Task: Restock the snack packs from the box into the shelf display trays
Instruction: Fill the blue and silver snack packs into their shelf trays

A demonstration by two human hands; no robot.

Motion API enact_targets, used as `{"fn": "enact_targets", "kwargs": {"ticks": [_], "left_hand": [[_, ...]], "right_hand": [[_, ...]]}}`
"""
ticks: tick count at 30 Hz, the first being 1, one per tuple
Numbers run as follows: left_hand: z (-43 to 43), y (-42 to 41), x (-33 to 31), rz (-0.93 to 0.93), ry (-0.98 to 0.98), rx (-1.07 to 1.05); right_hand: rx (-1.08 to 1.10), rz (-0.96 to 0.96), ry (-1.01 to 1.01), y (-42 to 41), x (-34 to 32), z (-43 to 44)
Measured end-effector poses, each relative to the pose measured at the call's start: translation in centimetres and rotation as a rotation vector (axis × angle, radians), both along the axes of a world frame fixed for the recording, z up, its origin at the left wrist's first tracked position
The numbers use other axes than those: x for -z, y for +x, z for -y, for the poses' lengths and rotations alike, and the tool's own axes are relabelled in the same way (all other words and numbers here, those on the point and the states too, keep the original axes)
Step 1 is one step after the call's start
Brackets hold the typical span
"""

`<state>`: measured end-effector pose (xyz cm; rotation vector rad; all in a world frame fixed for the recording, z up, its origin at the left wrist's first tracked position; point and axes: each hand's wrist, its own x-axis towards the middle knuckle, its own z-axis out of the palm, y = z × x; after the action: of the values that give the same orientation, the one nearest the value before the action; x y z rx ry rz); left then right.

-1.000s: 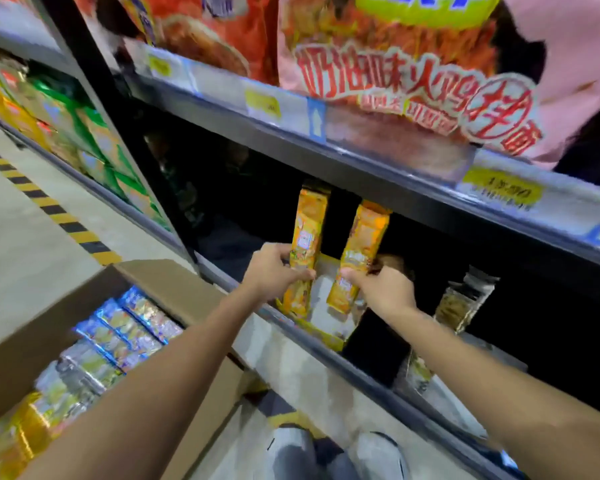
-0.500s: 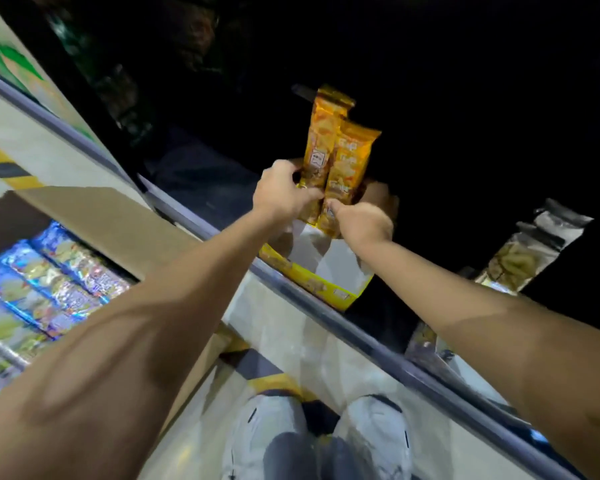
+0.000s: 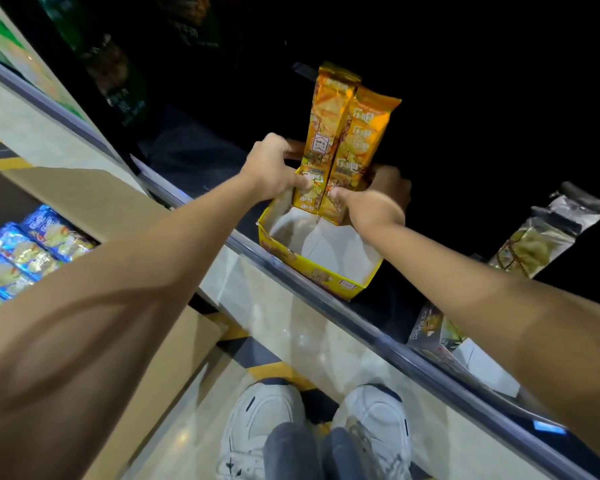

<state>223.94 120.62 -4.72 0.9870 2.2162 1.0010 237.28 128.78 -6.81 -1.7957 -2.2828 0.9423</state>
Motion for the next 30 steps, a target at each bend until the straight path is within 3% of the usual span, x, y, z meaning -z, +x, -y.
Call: {"fn": "enact_targets", "kwargs": {"ticks": [14,19,30], "left_hand": [[0.49,0.33,0.27,0.031,0.075,0.075],[0.54,0.56,0.02,0.061,0.077,0.061],[0.98,0.39,0.6,0.059,0.008,-0.02]], "right_hand": [[-0.016,-0.165,-0.011,0.48,-0.11,-0.26],[-0.056,-0.015,-0.011,0.53,-0.4,0.2],[-0.04,0.031,-0.003,0.66,-0.7,0.38]]}}
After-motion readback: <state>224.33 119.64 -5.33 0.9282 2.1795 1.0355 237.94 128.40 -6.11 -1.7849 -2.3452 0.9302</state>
